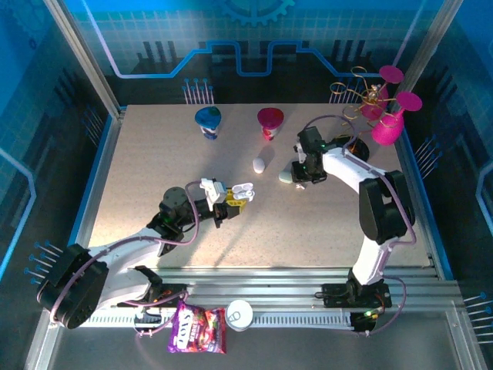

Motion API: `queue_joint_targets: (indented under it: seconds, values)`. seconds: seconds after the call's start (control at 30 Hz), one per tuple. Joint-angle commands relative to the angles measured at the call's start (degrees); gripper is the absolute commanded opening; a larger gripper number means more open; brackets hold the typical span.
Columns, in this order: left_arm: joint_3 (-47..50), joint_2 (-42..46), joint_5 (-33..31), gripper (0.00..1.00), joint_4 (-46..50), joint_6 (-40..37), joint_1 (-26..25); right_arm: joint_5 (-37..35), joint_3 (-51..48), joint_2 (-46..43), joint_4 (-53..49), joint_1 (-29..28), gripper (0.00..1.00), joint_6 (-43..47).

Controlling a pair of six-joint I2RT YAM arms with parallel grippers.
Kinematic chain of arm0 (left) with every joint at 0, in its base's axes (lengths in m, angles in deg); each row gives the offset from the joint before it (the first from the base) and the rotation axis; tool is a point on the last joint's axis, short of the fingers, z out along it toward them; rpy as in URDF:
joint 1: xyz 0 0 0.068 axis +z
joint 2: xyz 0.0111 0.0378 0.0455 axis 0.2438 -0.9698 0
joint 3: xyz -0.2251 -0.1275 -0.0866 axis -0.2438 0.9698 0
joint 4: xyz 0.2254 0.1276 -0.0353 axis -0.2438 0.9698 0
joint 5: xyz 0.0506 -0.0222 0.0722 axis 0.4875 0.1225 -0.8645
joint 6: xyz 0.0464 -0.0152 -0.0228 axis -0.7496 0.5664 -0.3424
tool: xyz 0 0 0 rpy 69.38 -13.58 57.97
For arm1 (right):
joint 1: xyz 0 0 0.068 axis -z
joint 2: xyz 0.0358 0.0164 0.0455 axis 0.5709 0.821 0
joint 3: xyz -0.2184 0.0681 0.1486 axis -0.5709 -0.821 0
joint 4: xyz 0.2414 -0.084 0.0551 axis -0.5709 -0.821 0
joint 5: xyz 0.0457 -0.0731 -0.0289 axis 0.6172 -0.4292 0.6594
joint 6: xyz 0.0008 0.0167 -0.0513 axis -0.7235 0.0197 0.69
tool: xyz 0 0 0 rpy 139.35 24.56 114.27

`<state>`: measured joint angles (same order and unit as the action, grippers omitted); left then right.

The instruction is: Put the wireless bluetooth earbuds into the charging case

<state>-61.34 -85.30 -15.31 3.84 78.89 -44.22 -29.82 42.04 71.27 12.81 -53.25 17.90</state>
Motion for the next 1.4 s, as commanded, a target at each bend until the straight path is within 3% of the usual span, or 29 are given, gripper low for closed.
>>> queue_joint_targets:
  seconds: [0.0,0.37,0.93,1.13,1.37]
  values:
    - [0.71,0.47,-0.31,0.00,-0.64,-1.51,0.16,-5.17,3.53,3.53,-7.20,-2.13,0.35,2.38]
    - [1.53,1.00,-0.95,0.00,-0.74,-1.69,0.15,-11.11,9.20,10.36,-12.15,-5.25,0.32,3.81]
    - [1.31,1.01,-1.12,0.00,-0.44,-1.78,0.18,-10.53,11.03,14.09,-12.97,-5.56,0.24,4.27]
    - [1.31,0.94,-1.31,0.00,-0.34,-1.78,0.15,-9.31,8.95,9.87,-11.63,-5.64,0.22,4.15]
    - [1.23,-0.41,-2.17,0.00,-2.42,-0.59,0.19,-2.14,0.78,-5.33,-6.35,-5.64,0.22,3.74]
